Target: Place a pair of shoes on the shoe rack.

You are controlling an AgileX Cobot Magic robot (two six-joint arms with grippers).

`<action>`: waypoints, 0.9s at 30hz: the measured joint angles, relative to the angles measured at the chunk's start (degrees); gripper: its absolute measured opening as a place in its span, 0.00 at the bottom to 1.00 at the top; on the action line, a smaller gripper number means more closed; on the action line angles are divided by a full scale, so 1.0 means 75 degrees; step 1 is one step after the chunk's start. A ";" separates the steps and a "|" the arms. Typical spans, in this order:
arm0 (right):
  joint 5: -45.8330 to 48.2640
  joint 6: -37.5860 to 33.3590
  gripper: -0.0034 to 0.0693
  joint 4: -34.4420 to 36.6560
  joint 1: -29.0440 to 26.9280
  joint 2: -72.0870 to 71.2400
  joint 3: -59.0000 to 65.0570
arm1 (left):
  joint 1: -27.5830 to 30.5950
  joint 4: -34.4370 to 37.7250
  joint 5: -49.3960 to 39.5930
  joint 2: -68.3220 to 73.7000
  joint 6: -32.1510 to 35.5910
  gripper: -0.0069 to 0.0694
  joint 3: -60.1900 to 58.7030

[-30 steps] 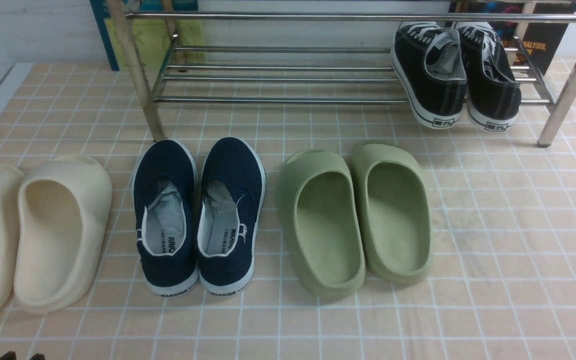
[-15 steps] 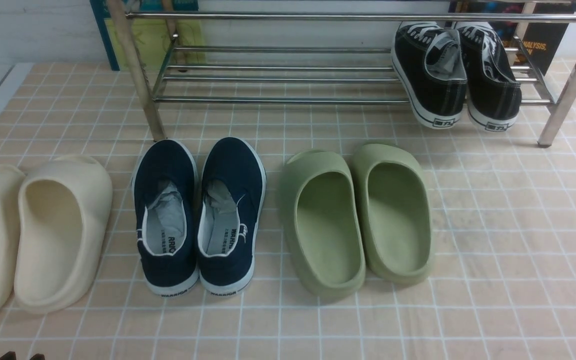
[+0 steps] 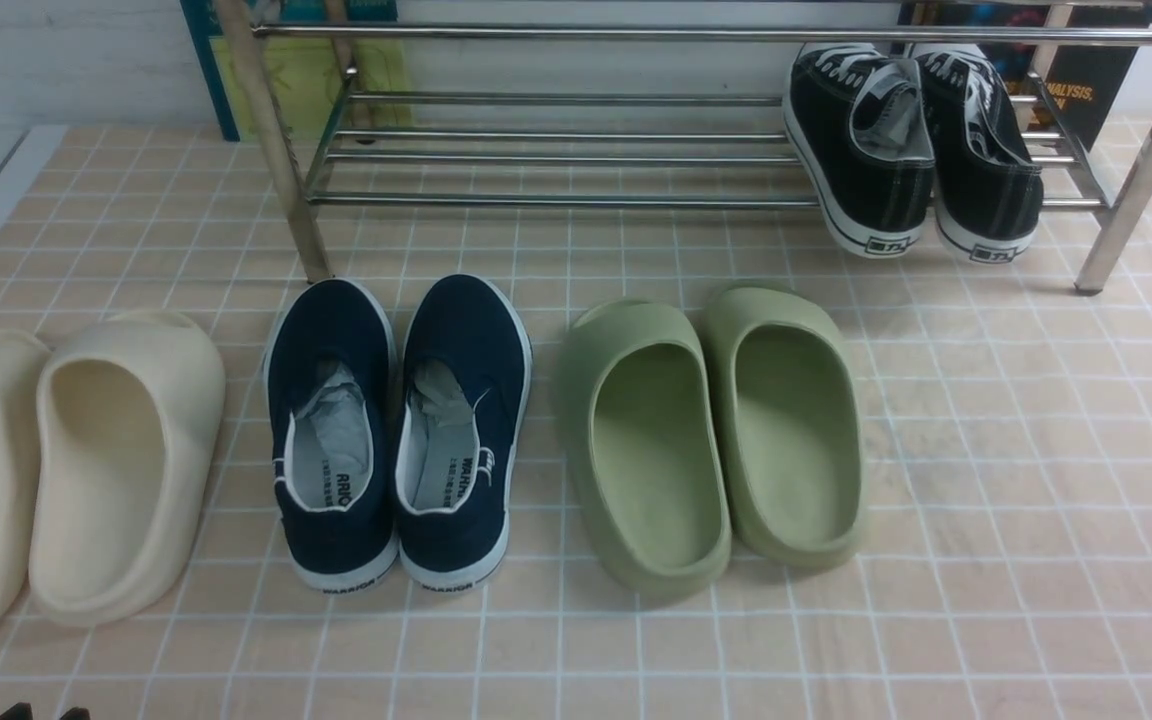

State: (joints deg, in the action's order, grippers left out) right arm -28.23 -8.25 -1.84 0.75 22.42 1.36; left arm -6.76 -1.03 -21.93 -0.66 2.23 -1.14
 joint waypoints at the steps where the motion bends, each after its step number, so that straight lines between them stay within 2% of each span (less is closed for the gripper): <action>1: 0.0000 -0.0006 0.03 0.0000 0.0000 0.0000 0.0000 | 0.0000 0.0000 0.0000 0.0000 0.0000 0.40 0.0000; 10: -0.0002 -0.0006 0.04 -0.0049 0.0014 -0.0128 0.0000 | 0.0000 0.0000 0.0000 0.0000 0.0000 0.40 0.0000; 21: 0.0649 -0.0006 0.04 -0.0023 0.0016 -0.2706 0.0000 | 0.0000 0.0000 0.0000 0.0000 0.0000 0.40 0.0000; 27: 0.1006 -0.0006 0.05 0.0245 0.0016 -0.3069 0.0000 | 0.0000 -0.0007 0.0000 0.0000 0.0000 0.40 0.0000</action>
State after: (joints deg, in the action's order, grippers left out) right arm -20.69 -8.29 0.00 0.87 -0.60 1.36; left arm -6.76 -1.08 -21.93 -0.66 2.23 -1.14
